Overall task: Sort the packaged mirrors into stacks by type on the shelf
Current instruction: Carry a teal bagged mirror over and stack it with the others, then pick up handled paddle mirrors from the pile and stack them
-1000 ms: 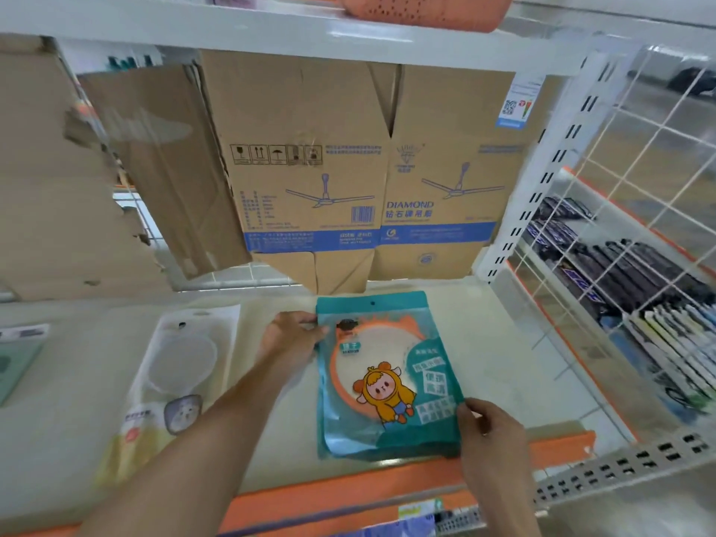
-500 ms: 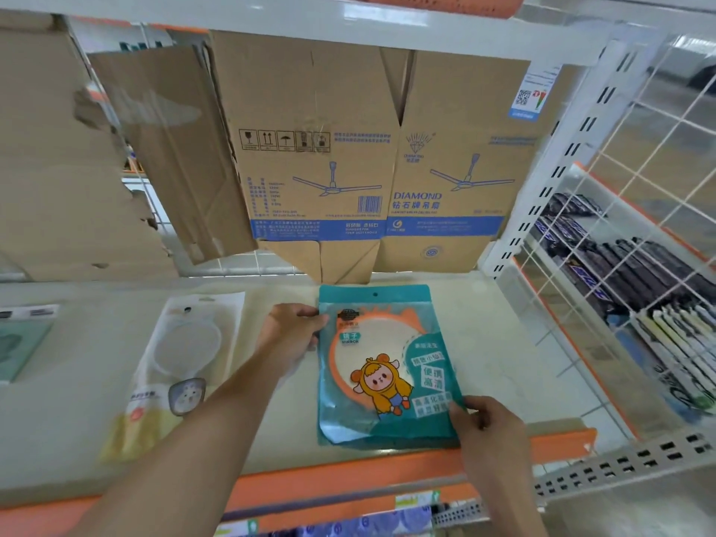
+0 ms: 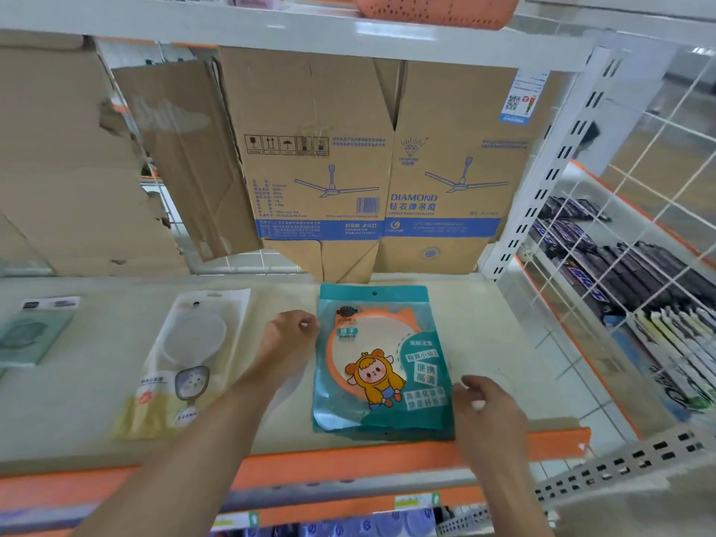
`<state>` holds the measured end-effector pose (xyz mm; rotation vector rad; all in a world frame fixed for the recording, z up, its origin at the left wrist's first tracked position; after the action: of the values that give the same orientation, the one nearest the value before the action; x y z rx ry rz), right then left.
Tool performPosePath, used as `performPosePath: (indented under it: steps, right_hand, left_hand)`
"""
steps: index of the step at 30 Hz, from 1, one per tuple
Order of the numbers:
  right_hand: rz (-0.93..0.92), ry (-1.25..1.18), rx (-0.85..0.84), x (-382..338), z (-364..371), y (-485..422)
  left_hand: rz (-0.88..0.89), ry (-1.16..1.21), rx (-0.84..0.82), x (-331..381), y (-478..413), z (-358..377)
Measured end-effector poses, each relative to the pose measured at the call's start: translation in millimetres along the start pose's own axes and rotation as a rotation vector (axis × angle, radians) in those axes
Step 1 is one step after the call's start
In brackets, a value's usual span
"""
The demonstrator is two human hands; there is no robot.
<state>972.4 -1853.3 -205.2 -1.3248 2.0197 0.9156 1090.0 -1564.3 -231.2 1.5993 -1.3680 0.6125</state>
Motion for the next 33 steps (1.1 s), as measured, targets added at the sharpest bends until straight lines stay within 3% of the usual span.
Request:
performPosePath:
  steps: [6, 9, 14, 19, 27, 33]
  right_hand:
    - [-0.112, 0.244, 0.019, -26.6, 1.6, -1.4]
    - [-0.175, 0.367, -0.038, -50.6, 16.7, 1.3]
    - [-0.293, 0.468, -0.182, -94.6, 62.2, 6.8]
    - [-0.43, 0.473, -0.318, -136.0, 119.0, 29.7]
    - [-0.421, 0.526, -0.558, -165.1, 204.8, 84.0]
    - [-0.484, 0.516, -0.586, -197.6, 266.4, 138.4]
  left_hand:
    - [0.069, -0.452, 0.056, 8.9, 36.3, -7.5]
    - [0.141, -0.601, 0.107, 14.6, 60.9, -12.3]
    - [0.069, -0.811, 0.134, 7.0, 101.9, -36.6]
    - [-0.02, -0.803, 0.272, -27.1, 145.8, -84.8]
    - [-0.135, -0.724, 0.328, -100.1, 207.2, -142.3]
    - [-0.189, -0.716, 0.393, -146.4, 265.1, -206.2]
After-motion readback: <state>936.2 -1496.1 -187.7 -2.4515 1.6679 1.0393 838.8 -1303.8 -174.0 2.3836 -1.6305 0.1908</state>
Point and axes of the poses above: each hand's wrist, its own y-axis away from the middle knuckle, its own z-axis out of the palm, x = y × z, the point moved 9 cm from there along -y, towards the middle knuckle, and after that the axes turned 15 degrees about -x, right-handed, at the moved point
